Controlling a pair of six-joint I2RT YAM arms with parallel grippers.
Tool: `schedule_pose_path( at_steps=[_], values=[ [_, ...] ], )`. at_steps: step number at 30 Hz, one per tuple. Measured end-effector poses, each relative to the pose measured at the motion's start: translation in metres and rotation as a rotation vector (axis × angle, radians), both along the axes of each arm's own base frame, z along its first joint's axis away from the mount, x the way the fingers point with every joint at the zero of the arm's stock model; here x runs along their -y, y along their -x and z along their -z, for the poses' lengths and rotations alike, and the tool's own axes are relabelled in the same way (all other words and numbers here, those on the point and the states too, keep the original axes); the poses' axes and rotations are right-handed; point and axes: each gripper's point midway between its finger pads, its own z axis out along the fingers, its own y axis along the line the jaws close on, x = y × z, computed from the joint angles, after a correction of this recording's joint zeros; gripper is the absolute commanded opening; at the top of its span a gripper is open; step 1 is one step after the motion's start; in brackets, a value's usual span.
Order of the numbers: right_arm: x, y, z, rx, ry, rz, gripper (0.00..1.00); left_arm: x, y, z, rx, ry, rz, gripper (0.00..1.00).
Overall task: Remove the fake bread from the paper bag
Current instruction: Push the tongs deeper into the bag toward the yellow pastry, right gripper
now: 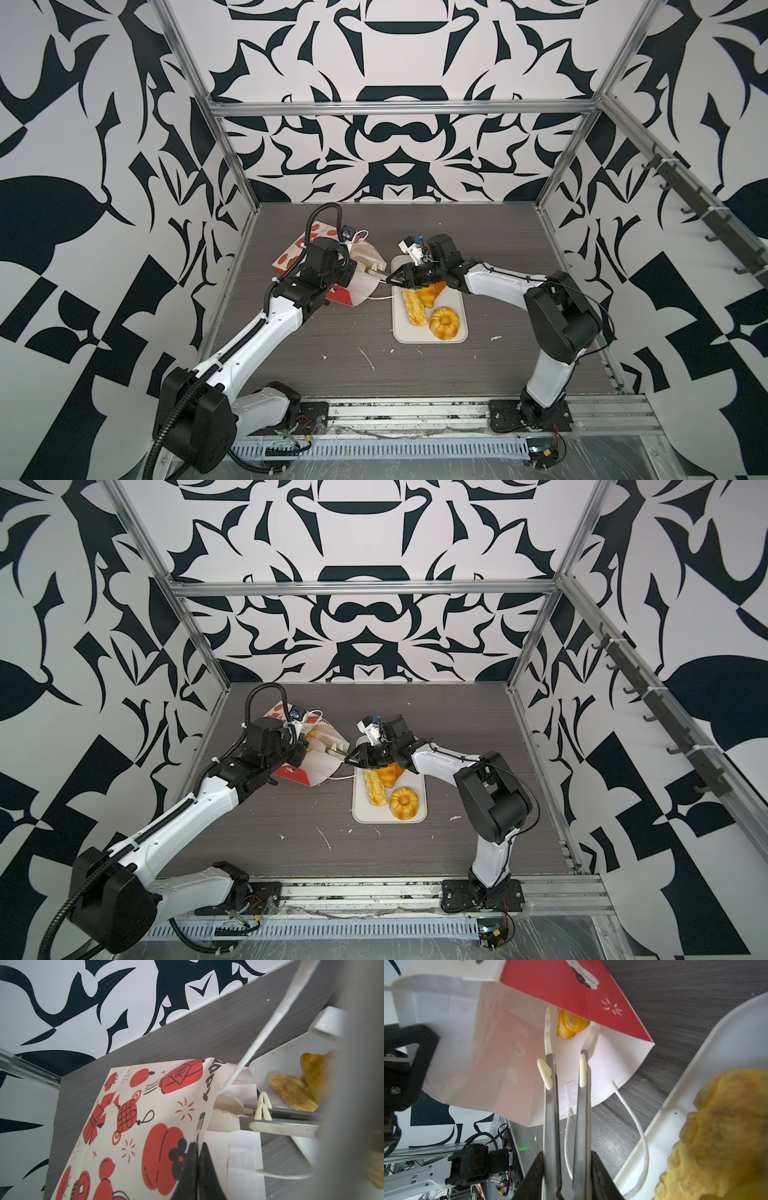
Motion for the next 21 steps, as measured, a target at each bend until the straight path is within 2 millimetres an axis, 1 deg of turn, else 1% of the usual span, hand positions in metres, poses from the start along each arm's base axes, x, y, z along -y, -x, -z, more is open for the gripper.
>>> schedule_pose_path(
  at_steps=[2,8,21],
  values=[
    [-0.002,-0.001,0.003,-0.005,-0.005,-0.002,0.36,0.0,0.0,0.0,0.0,0.001,0.001,0.0],
    [-0.004,-0.002,0.022,-0.041,0.003,-0.006,0.36,0.0,0.0,0.001,-0.002,-0.001,0.003,0.0],
    [-0.013,-0.01,0.018,-0.051,-0.042,-0.01,0.36,0.0,0.001,0.001,-0.005,-0.004,0.004,0.0]
  ],
)
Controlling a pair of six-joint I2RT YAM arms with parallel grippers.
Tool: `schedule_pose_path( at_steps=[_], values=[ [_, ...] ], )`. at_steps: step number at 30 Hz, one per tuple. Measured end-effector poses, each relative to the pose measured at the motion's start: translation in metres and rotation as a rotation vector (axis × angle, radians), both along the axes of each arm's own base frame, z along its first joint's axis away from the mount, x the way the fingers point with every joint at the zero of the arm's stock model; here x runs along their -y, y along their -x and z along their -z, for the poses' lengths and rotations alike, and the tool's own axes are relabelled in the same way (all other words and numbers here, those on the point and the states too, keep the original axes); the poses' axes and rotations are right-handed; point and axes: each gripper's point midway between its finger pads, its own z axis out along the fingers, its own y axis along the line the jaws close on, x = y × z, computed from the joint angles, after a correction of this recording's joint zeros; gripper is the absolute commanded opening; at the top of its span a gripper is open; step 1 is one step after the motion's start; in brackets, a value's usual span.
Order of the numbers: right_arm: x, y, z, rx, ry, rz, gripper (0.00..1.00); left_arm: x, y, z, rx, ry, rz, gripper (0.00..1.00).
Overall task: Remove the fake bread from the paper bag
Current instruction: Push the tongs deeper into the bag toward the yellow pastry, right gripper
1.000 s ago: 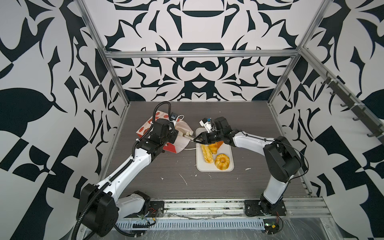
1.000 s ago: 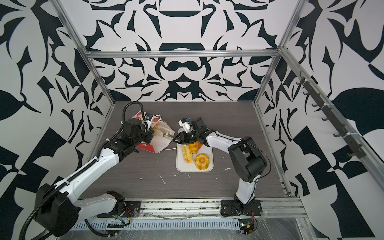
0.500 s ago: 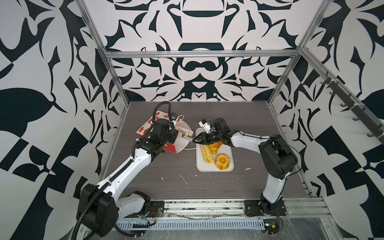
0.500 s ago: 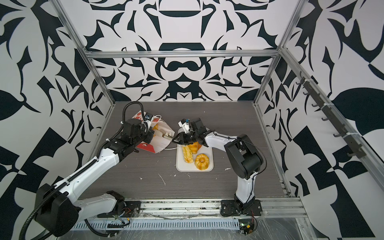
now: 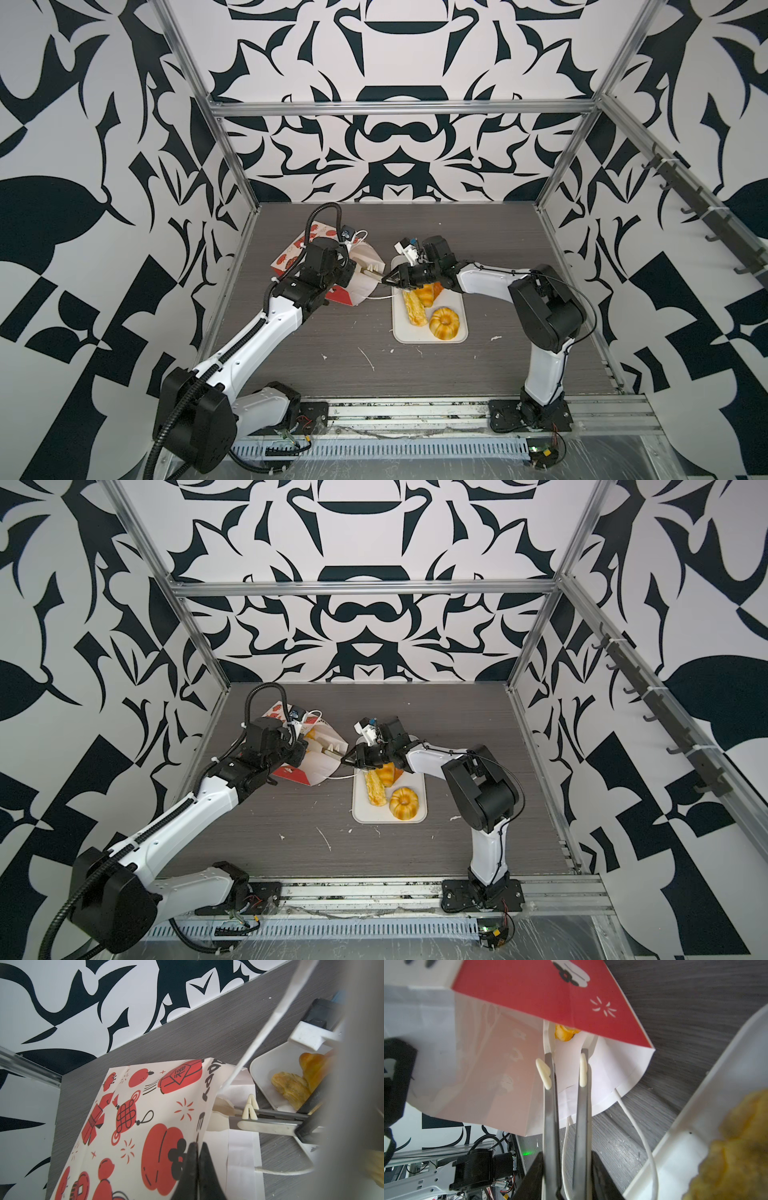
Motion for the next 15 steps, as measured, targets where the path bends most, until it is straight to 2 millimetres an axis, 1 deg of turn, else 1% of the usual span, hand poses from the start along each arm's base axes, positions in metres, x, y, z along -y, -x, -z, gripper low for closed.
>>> schedule_pose_path(
  at_steps=[15],
  values=[
    [-0.015,-0.003,0.005,-0.025,-0.023,-0.021,0.36,0.0,0.0,0.0,-0.001,0.0,0.001,0.0]
  ],
)
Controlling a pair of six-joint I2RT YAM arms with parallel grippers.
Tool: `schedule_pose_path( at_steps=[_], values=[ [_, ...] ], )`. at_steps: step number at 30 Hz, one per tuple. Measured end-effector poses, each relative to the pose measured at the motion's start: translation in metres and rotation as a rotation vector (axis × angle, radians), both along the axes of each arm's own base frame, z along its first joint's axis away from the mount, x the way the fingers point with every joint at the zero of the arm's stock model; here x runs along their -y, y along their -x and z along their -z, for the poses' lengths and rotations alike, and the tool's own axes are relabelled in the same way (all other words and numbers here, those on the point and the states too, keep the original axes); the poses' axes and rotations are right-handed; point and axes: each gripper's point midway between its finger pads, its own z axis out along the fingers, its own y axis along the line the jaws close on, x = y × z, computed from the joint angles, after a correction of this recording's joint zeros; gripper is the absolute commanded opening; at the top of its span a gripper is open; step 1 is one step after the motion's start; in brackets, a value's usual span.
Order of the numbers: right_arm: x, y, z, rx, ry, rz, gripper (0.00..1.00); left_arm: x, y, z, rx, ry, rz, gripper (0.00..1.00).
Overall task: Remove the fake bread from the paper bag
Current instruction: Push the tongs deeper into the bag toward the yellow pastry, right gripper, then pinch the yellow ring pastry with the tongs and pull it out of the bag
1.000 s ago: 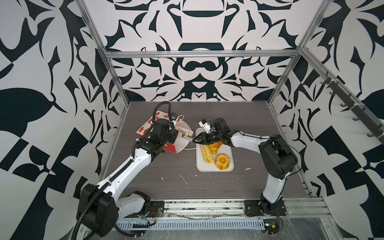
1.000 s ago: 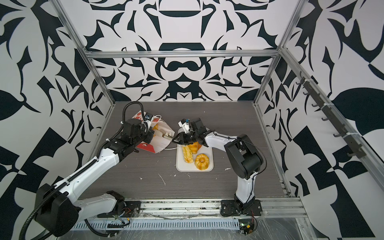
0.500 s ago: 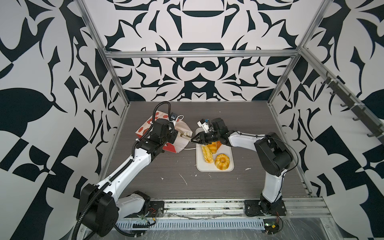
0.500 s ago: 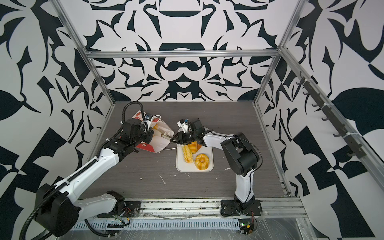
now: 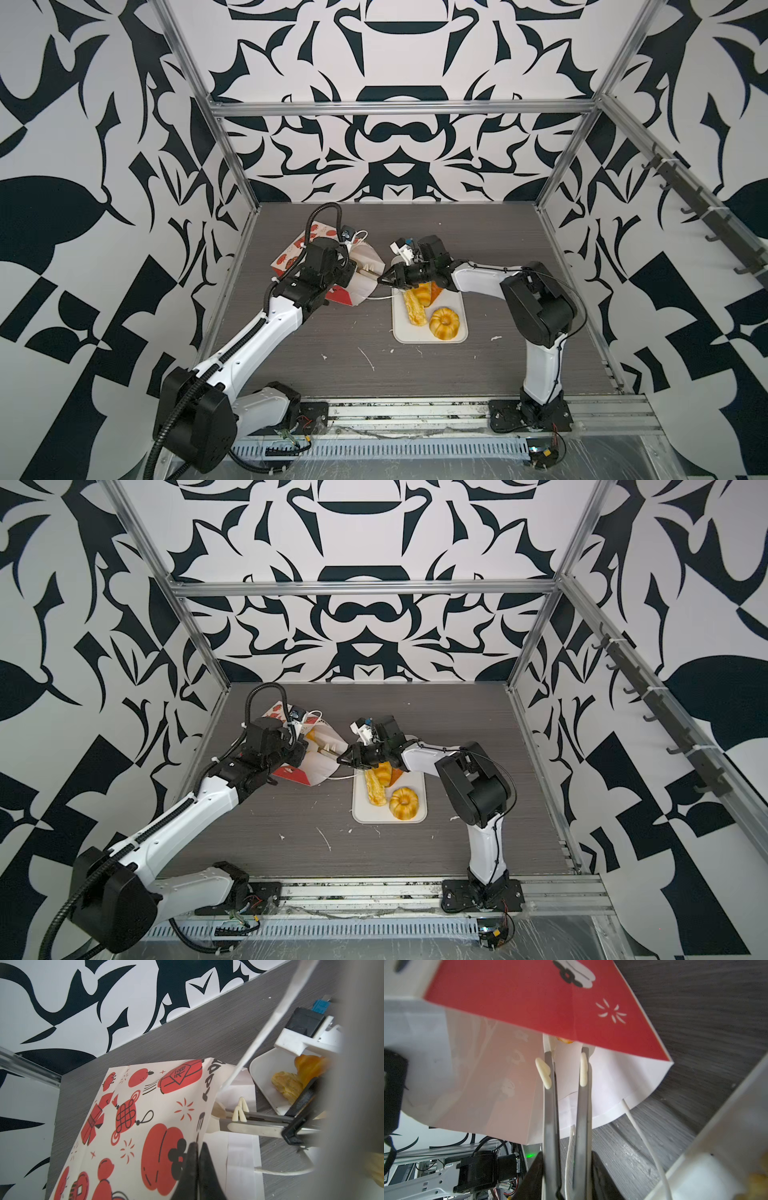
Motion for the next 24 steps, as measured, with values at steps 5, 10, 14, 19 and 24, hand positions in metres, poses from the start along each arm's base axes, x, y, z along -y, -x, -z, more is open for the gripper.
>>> schedule_pose_path(
  at_steps=[5,10,14,19,24],
  values=[
    [-0.002,0.0,0.0,-0.01,-0.006,0.0,0.23,0.0,0.0,0.0,0.001,0.001,0.0,0.0],
    [-0.002,-0.001,0.0,-0.009,-0.007,0.0,0.12,0.0,0.0,0.0,0.002,0.001,0.0,0.0],
    [-0.002,-0.001,-0.005,0.0,-0.009,0.003,0.1,0.0,0.0,-0.001,0.003,0.001,0.0,0.0],
    [0.0,-0.001,-0.011,0.019,-0.002,0.01,0.1,0.001,-0.001,-0.001,0.005,0.003,0.001,0.0],
    [0.005,0.003,-0.019,0.039,0.017,0.009,0.09,0.001,-0.001,-0.001,0.005,0.003,0.001,0.0]
  ],
)
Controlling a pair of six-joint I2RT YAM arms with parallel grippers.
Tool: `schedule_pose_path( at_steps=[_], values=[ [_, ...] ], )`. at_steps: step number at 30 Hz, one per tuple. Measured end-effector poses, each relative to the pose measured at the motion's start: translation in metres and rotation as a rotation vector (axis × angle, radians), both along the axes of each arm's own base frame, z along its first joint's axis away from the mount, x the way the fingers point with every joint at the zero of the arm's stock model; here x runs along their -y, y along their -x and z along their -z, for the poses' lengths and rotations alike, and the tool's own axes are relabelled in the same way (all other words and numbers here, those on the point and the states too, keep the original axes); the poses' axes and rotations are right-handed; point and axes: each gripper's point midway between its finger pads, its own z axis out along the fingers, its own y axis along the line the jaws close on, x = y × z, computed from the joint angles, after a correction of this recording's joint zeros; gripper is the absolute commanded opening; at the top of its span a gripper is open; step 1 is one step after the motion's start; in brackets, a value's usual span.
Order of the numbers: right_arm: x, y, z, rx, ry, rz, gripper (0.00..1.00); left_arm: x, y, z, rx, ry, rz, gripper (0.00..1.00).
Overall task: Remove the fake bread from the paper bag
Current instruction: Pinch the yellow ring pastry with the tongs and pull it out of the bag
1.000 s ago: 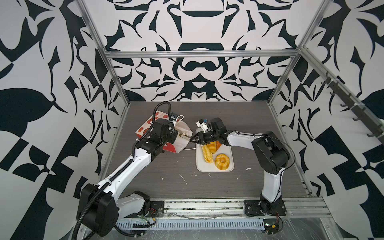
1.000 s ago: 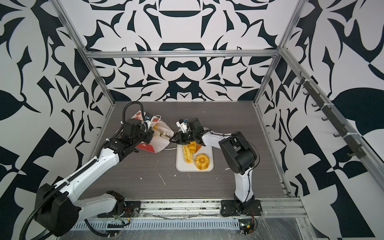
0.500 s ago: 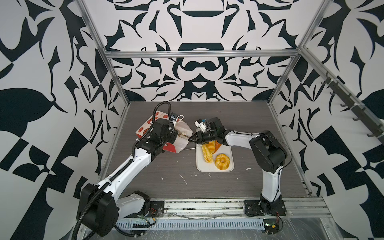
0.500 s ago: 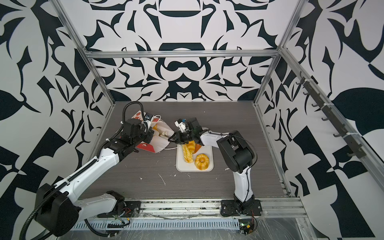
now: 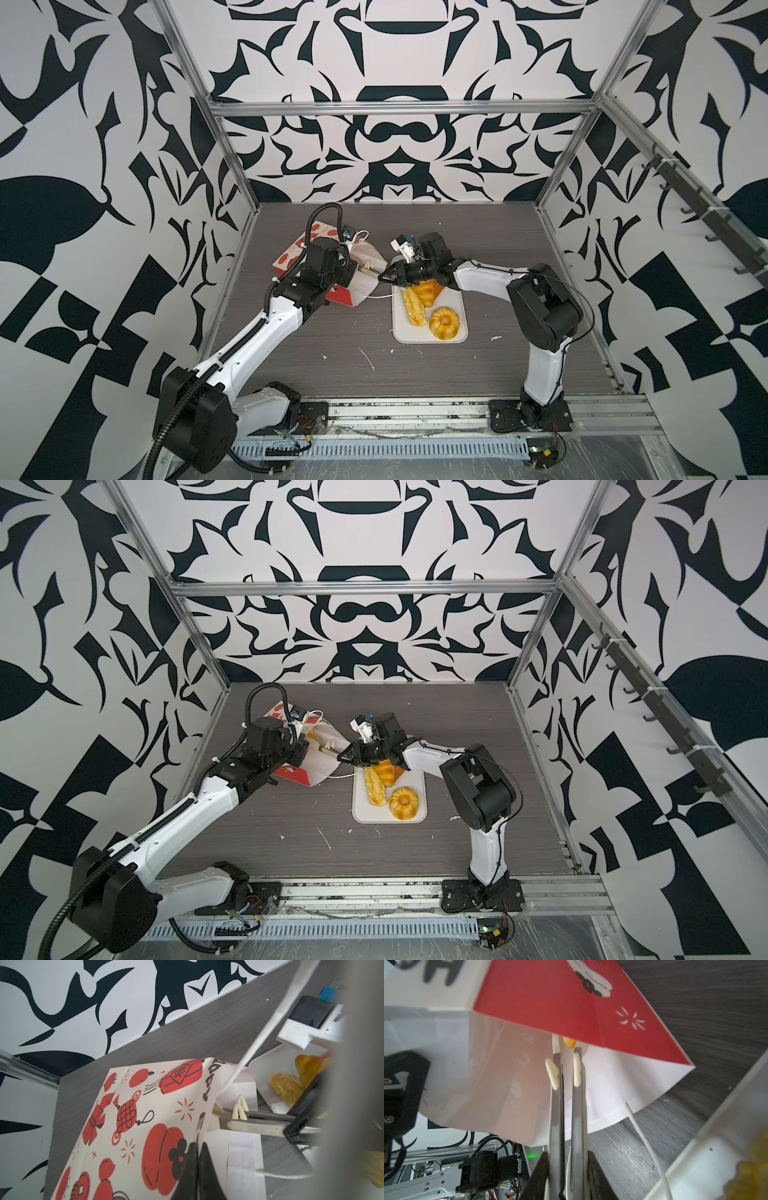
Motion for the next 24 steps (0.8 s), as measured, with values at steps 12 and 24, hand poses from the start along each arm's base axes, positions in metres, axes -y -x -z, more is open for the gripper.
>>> schedule_pose_path(
  at_steps=[12,24],
  values=[
    [0.017,0.018,-0.016,0.028,0.026,-0.002,0.06,0.0,-0.001,-0.002,0.008,0.004,-0.001,0.0],
    [0.048,0.042,-0.036,0.075,0.059,0.021,0.03,0.0,-0.003,-0.005,0.022,0.007,-0.008,0.0]
  ],
)
